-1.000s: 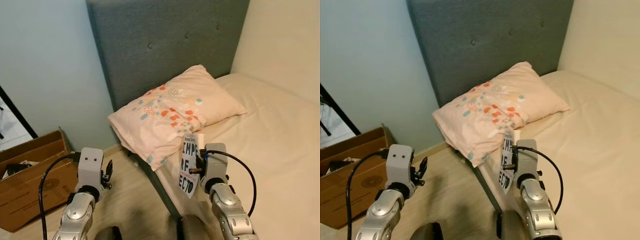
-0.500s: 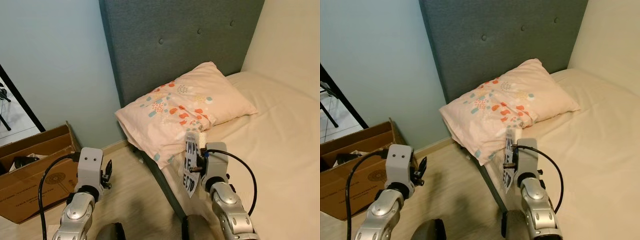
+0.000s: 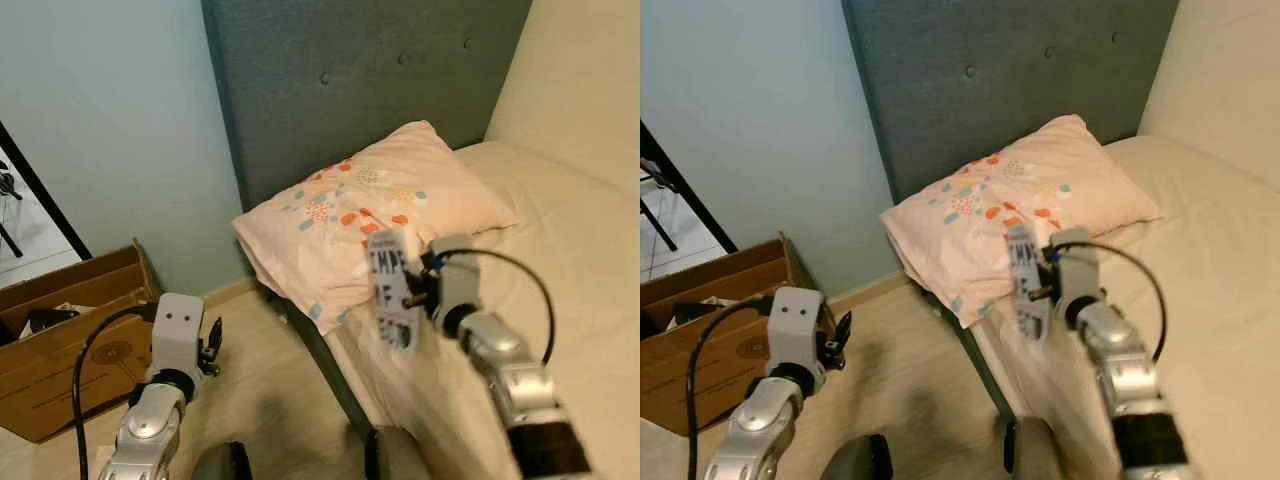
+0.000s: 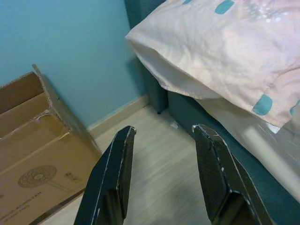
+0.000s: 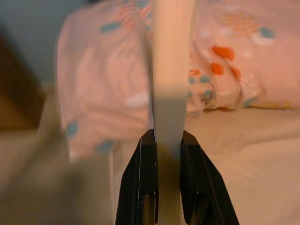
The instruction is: Clean up the room
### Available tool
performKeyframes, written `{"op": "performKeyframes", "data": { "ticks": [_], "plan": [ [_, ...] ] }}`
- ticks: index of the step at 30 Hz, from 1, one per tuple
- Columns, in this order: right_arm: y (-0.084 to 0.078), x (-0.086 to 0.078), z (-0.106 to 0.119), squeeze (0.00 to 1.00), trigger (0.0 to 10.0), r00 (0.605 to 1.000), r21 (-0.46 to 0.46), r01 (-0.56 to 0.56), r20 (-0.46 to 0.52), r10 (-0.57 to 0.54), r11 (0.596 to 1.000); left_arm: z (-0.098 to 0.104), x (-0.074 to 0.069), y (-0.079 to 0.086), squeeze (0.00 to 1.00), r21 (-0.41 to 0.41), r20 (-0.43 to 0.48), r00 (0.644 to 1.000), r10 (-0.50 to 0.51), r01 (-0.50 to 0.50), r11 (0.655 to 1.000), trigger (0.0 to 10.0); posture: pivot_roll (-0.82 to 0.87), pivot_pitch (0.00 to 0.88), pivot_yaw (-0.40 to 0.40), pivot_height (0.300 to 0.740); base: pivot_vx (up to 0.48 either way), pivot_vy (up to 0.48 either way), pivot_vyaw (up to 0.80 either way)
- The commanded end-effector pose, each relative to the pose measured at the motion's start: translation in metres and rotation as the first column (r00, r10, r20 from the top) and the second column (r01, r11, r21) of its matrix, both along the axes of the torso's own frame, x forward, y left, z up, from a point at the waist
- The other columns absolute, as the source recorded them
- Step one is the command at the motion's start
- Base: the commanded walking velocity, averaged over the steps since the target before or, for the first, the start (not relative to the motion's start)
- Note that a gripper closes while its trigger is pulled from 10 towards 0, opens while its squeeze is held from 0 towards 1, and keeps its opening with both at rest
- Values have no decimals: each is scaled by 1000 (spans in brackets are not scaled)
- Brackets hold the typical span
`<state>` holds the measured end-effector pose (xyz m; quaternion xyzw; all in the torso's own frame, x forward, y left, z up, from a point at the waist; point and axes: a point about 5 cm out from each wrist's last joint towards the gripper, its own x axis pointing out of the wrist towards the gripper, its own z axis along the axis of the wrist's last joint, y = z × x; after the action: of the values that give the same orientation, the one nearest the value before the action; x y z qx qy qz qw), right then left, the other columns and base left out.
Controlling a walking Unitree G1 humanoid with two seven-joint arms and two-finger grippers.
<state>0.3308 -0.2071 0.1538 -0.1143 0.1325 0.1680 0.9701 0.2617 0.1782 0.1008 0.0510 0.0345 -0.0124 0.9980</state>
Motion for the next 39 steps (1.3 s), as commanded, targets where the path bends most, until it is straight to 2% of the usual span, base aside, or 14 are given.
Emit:
{"op": "performKeyframes", "data": {
  "ticks": [1, 5, 8, 11, 13, 15, 19, 21, 24, 26, 35, 36, 37, 39],
  "plan": [
    [2, -1, -3, 0, 10000, 997, 36, -53, -57, 55, 998, 1, -2, 4, 0, 3, 4, 1000, -11, 11, 1000, 10000, -53, 113, 25, 592, 0, 0, 0],
    [-16, 7, 6, 0, 10000, 971, 71, -184, -142, 193, 980, 7, -1, -1, 0, -30, 18, 997, -70, 71, 997, 10000, -67, 139, 30, 592, 0, 0, 0],
    [-30, 15, 3, 0, 10000, 895, 91, -352, -261, 363, 932, 19, 0, -10, 0, -73, 59, 982, -179, 183, 980, 10000, -50, 172, 17, 592, 0, 0, 0],
    [-31, 16, -1, 0, 10000, 869, 96, -396, -281, 406, 913, 26, -1, -16, 0, -76, 84, 970, -228, 234, 969, 10000, -40, 182, 12, 592, 0, 0, 0],
    [-32, 18, -3, 0, 10000, 868, 92, -401, -279, 410, 911, 29, -1, -18, 0, -77, 94, 963, -252, 259, 963, 10000, -29, 191, 8, 592, 0, 0, 0],
    [-41, 19, -12, 0, 10000, 869, 27, -373, -341, 360, 927, 41, -3, -24, 0, -68, 124, 942, -312, 322, 944, 10000, 10, 233, -8, 592, 0, 0, 0],
    [-47, 18, -16, 0, 10000, 859, -35, -377, -387, 336, 925, 46, -4, -22, 0, -64, 134, 938, -321, 331, 941, 10000, 22, 244, -12, 592, 0, 0, 0],
    [-53, 20, -16, 0, 10000, 870, -153, -373, -400, 288, 915, 51, -5, -20, 0, -61, 143, 939, -313, 324, 944, 10000, 39, 261, -19, 592, 0, 0, 0],
    [-55, 23, -15, 0, 10000, 888, -219, -353, -386, 252, 910, 54, -6, -19, 0, -58, 148, 939, -309, 320, 946, 10000, 43, 266, -20, 592, 0, 0, 0],
    [-60, 25, -15, 0, 10000, 889, -364, -380, -399, 226, 850, 58, -10, -20, 0, -55, 153, 933, -325, 336, 940, 10000, 55, 276, -19, 592, 0, 0, 0],
    [-67, 24, -22, 0, 10000, 888, -530, -405, -423, 181, 745, 65, -14, -22, 0, -48, 147, 923, -356, 366, 929, 10000, 77, 284, -11, 592, 0, 0, 0],
    [-69, 23, -24, 0, 10000, 890, -571, -409, -422, 173, 712, 66, -14, -21, 0, -46, 145, 922, -358, 368, 929, 10000, 81, 284, -3, 592, 0, 0, 0],
    [-69, 23, -24, 0, 10000, 890, -571, -409, -422, 173, 712, 66, -14, -21, 0, -46, 145, 922, -358, 368, 929, 10000, 81, 284, -3, 592, 0, 0, 0],
    [-71, 22, -27, 0, 10000, 896, -644, -416, -411, 167, 643, 66, -15, -21, 0, -41, 133, 922, -363, 371, 928, 10000, 85, 283, 4, 592, 0, 0, 0]
  ]
}}
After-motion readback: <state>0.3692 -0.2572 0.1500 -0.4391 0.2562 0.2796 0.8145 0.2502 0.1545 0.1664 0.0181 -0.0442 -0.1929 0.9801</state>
